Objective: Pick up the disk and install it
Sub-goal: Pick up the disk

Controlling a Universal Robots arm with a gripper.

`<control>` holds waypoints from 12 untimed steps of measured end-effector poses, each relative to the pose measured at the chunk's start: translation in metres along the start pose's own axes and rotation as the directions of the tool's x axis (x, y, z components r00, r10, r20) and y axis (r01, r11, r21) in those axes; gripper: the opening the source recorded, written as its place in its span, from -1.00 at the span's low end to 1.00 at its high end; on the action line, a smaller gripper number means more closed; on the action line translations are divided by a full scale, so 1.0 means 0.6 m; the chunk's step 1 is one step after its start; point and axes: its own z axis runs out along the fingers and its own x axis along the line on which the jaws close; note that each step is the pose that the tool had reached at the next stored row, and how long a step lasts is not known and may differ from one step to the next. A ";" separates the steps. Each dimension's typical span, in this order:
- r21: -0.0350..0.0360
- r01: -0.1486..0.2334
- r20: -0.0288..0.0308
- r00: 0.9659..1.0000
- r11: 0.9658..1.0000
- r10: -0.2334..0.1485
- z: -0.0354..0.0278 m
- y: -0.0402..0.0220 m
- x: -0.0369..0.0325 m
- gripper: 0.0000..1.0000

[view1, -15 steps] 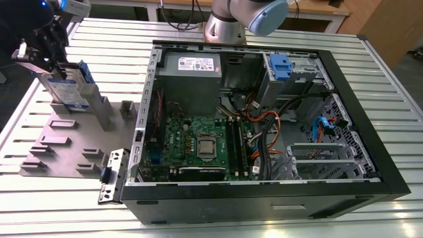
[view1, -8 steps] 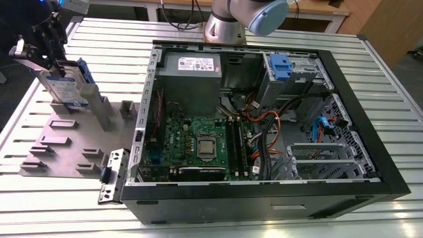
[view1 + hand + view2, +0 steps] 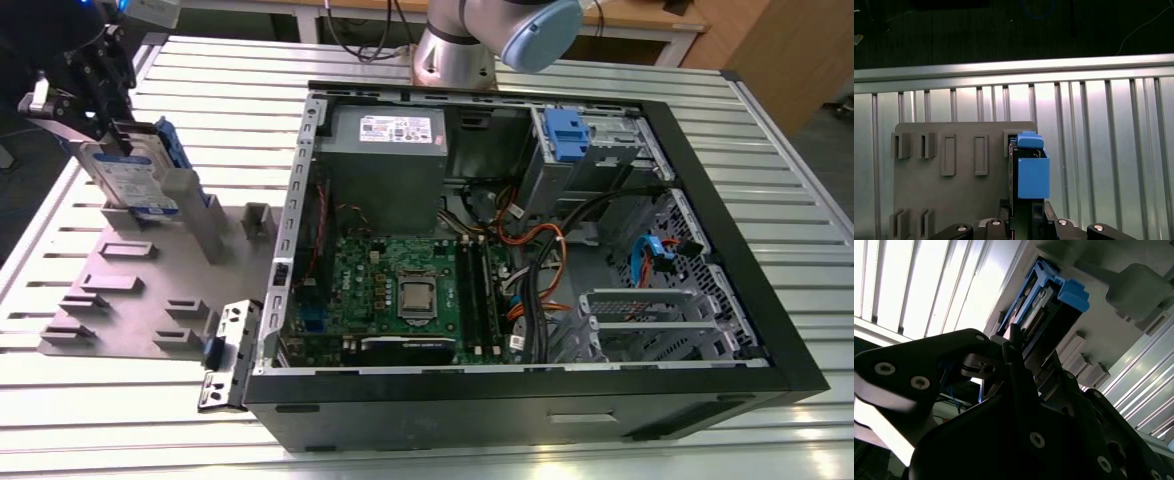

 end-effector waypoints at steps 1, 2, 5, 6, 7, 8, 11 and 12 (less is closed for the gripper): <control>0.000 0.000 0.000 1.000 1.000 0.000 -0.001 0.000 0.000 -0.31; 0.000 0.000 0.000 1.000 1.000 0.000 -0.002 0.000 0.000 -0.31; 0.000 0.000 0.000 1.000 1.000 0.000 -0.008 0.000 0.000 -0.31; 0.000 0.000 0.000 1.000 1.000 0.000 -0.010 0.000 0.000 -0.31; 0.000 0.000 0.000 1.000 1.000 0.000 -0.012 0.000 0.000 -0.31; 0.000 0.000 0.000 1.000 1.000 0.000 -0.015 0.001 -0.001 -0.31; 0.000 0.000 0.000 1.000 1.000 0.000 -0.023 0.001 -0.001 -0.31; 0.000 0.000 0.000 1.000 1.000 0.000 -0.026 0.001 -0.001 -0.31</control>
